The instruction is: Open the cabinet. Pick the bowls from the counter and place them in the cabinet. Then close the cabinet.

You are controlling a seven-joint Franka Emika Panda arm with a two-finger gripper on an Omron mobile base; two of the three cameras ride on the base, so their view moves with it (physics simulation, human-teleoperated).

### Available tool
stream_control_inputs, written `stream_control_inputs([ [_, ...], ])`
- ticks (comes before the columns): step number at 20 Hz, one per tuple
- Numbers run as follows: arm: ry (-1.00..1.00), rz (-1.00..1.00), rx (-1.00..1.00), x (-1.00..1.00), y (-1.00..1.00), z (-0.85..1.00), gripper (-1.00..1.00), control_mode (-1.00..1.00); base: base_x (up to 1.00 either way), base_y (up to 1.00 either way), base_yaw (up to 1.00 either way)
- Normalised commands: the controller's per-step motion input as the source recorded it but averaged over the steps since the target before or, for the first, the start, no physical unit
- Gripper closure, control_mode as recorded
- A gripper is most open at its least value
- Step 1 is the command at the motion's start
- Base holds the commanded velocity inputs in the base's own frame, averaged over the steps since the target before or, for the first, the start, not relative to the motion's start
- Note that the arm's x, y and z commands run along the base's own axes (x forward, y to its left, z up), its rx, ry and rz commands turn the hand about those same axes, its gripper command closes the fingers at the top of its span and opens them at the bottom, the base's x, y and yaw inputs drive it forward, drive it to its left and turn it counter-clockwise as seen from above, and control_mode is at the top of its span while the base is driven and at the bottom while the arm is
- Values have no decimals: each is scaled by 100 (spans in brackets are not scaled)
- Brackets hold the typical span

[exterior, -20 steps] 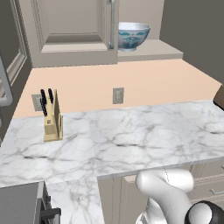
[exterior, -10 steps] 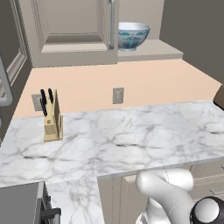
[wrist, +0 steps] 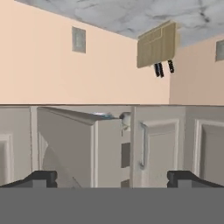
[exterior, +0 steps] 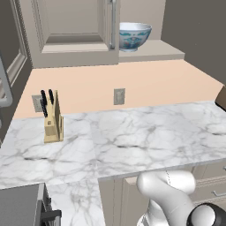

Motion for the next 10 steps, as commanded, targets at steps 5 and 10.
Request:
stream_control_inputs([
  [5,0,9,19,42,0,-14,-100,-100,0,0,0],
  [10,0,8,14,41,10,-6,-100,-100,0,0,0],
])
